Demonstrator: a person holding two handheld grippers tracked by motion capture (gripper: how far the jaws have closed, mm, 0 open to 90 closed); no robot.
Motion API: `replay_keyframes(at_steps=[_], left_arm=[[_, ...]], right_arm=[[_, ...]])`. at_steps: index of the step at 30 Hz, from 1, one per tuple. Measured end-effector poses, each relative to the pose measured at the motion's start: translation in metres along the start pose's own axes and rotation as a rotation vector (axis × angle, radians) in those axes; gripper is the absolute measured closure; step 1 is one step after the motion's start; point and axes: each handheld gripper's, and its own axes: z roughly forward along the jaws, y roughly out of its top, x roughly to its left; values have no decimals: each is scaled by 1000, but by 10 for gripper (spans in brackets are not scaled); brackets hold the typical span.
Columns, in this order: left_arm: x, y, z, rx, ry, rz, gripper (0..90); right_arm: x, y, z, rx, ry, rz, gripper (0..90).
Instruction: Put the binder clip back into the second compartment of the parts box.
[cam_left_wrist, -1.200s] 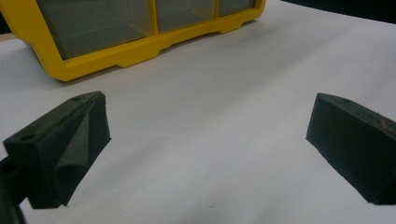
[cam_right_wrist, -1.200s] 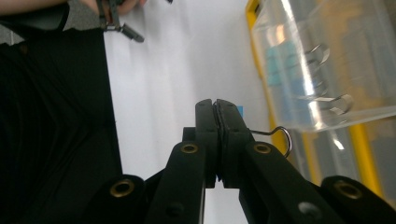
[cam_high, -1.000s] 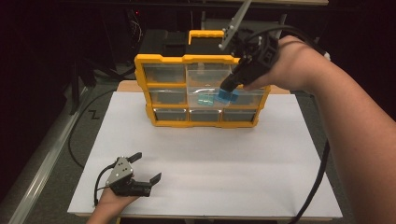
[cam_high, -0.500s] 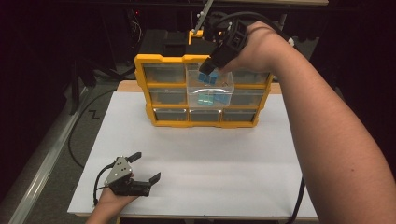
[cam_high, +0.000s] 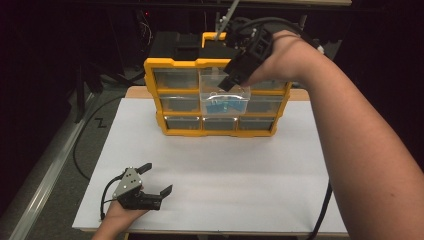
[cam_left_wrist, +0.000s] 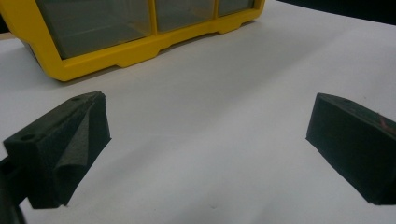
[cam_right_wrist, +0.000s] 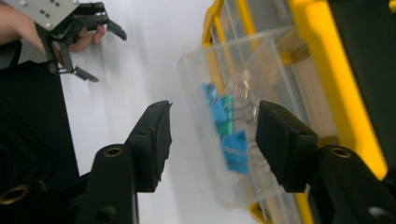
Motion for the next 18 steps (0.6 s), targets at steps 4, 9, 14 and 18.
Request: replay_keyframes(at_steps=[4, 9, 14, 18], left_arm=[[-1, 0, 0, 1, 2, 1, 7], [-1, 1, 0, 0, 10, -3, 8], [-1, 1, -1, -6, 20, -9, 7], [-1, 1, -1, -6, 23, -10, 8]], right_arm=[[13, -24, -4, 14, -14, 13, 406], [27, -57, 1, 44, -16, 32, 355], [36, -88, 17, 67, -8, 76, 296], [42, -111, 39, 89, -10, 97, 230]])
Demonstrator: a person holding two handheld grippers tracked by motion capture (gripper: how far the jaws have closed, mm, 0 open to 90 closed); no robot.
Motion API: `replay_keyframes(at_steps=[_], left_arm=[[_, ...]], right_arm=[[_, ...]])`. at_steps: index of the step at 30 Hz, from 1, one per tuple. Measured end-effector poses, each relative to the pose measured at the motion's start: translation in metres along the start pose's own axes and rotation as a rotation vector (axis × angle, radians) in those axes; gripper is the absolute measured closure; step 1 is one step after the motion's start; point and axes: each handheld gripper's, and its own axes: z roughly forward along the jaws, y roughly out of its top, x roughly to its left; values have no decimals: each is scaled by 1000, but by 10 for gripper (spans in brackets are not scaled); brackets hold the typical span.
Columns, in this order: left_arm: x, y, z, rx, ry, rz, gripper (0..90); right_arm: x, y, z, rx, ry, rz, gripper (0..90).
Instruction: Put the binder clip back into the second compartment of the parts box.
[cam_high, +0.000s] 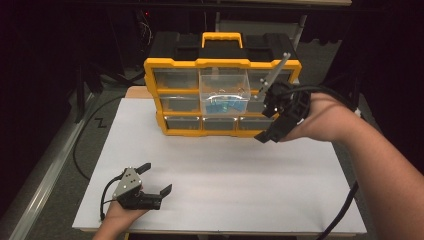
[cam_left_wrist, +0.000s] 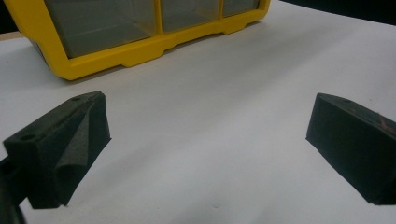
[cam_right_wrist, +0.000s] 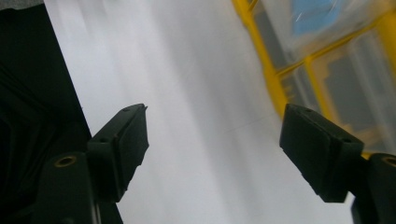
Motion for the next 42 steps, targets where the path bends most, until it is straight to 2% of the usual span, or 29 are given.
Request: replay_keyframes(at_steps=[5, 10, 14, 15, 17, 20, 22, 24, 25, 28, 29, 31, 35, 39, 40, 42], left_arm=[[0, 0, 1, 3, 0, 0, 8], [0, 0, 1, 6, 0, 2, 8], [0, 0, 1, 8, 3, 2, 8], [0, -1, 1, 6, 4, 0, 8], [0, -1, 1, 10, 5, 2, 8], [0, -1, 1, 13, 7, 2, 7], [0, -1, 1, 15, 9, 1, 8], [0, -1, 1, 17, 8, -3, 8], [0, -1, 1, 17, 10, -5, 8], [0, 0, 1, 16, 14, -13, 8], [0, 0, 1, 16, 16, -13, 8], [0, 0, 1, 19, 22, -17, 8], [-1, 0, 1, 33, 28, -25, 7], [-1, -1, 2, 44, 40, -26, 5], [-2, 0, 2, 46, 39, -25, 5], [-2, 0, 3, 45, 41, -25, 5]], right_arm=[[2, -28, 39, 15, 7, 47, 154], [5, -54, 86, 48, 41, 89, 106], [10, -71, 123, 90, 53, 119, 1], [11, -76, 132, 95, 50, 133, 1], [13, -84, 149, 101, 47, 162, 1], [18, -98, 171, 64, 42, 192, 1], [22, -109, 183, 8, 29, 237, 1], [24, -120, 190, -79, 13, 281, 1], [25, -126, 193, -132, 13, 314, 1], [32, -142, 198, -297, -38, 373, 2], [34, -147, 198, -356, -39, 401, 1], [38, -156, 197, -492, -46, 469, 1], [46, -174, 191, -712, -79, 551, 2], [60, -192, 189, -878, -180, 601, 1], [63, -196, 190, -901, -192, 613, 2], [64, -197, 190, -874, -198, 616, 2]])
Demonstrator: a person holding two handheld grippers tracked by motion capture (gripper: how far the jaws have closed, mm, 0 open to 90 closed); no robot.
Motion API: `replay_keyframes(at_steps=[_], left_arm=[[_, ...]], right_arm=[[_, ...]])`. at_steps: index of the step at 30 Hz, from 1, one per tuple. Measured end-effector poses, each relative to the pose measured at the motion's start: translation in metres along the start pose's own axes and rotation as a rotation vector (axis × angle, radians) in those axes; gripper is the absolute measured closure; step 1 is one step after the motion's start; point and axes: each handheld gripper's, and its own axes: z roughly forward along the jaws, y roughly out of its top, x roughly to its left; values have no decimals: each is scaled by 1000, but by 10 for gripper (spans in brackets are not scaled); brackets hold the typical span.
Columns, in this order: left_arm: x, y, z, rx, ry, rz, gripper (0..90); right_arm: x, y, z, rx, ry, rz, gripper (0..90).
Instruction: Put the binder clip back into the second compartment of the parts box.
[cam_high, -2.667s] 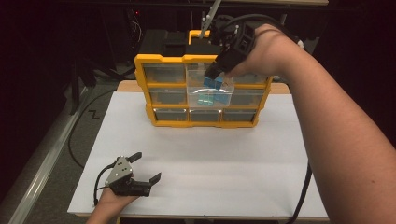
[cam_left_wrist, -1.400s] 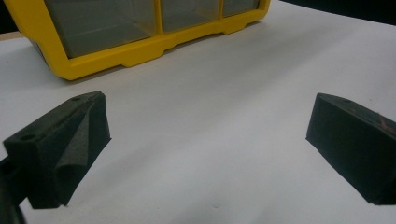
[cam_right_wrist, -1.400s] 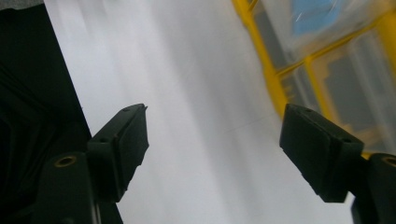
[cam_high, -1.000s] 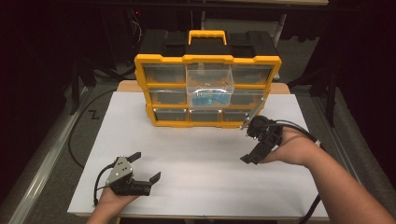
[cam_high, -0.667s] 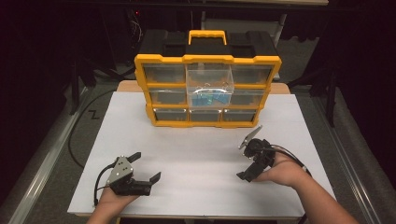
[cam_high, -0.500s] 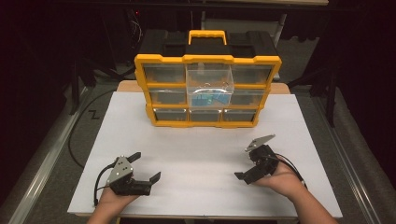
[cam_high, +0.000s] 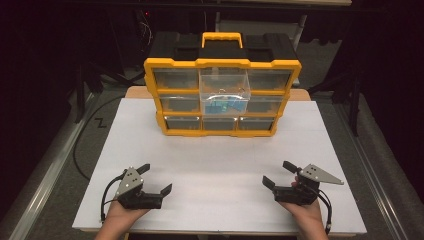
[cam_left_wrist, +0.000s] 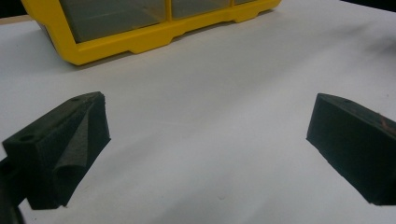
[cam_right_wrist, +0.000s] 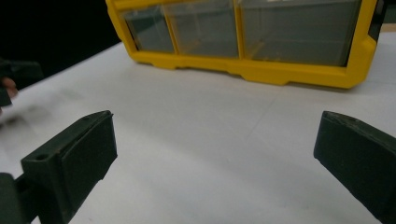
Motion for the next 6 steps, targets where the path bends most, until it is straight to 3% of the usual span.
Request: replay_keyframes(at_steps=[6], left_arm=[[-2, 0, 1, 8, 13, 2, 5]], right_arm=[[-2, -2, -2, 20, -5, -25, 2]])
